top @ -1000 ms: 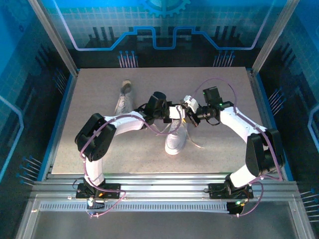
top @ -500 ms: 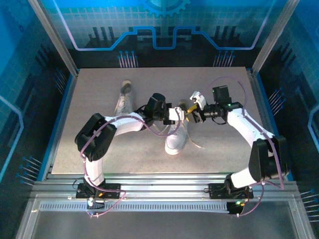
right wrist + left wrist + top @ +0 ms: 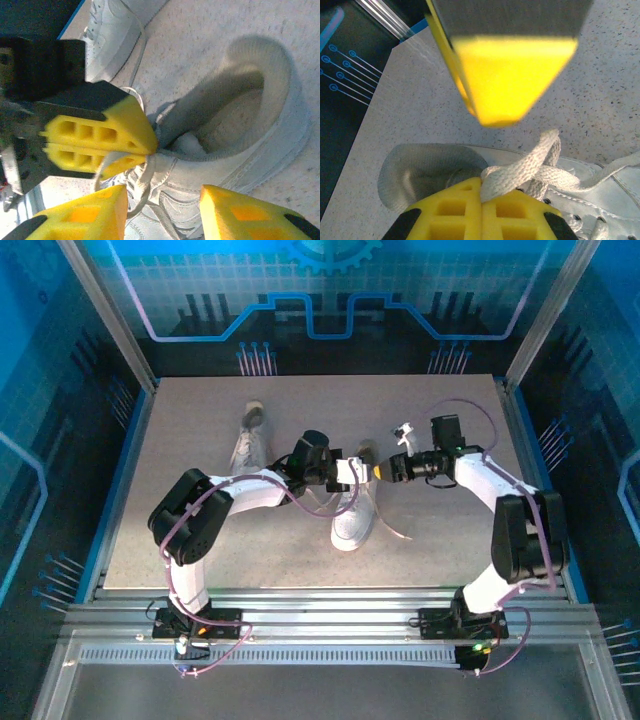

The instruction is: Tie the shoes

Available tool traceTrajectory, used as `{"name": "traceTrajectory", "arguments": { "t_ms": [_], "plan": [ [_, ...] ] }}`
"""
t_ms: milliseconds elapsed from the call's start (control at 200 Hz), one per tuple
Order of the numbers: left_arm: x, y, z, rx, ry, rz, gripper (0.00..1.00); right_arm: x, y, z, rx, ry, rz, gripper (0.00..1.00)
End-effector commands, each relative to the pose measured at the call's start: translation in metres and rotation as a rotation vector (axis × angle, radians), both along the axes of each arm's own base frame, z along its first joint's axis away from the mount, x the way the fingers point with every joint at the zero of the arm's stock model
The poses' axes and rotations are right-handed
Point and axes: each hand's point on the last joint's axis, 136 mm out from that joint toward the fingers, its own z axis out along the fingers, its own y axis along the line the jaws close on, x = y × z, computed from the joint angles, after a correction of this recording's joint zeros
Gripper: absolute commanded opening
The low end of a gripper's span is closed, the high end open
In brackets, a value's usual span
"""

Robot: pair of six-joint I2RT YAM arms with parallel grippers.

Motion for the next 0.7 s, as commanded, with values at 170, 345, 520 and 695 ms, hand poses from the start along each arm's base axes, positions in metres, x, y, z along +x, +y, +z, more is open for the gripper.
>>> {"name": "traceTrajectory", "arguments": {
  "t_ms": [170, 345, 520, 695],
  "plan": [
    [-0.011, 0.007, -0.014, 0.032, 0.053, 0.000, 0.00, 0.000, 0.026, 0.004, 0.085, 0.023, 0.081, 0.44],
    [-0.010, 0.007, -0.014, 0.032, 0.054, 0.001, 0.00, 0.002, 0.029, -0.004, 0.047, 0.033, 0.099, 0.44],
    [-0.010, 0.008, -0.015, 0.039, 0.058, 0.002, 0.00, 0.005, 0.033, -0.009, 0.036, 0.033, 0.106, 0.30],
    [-0.013, 0.011, -0.010, 0.039, 0.057, 0.006, 0.07, 0.006, 0.031, -0.005, 0.013, -0.007, 0.086, 0.00]
  ]
}}
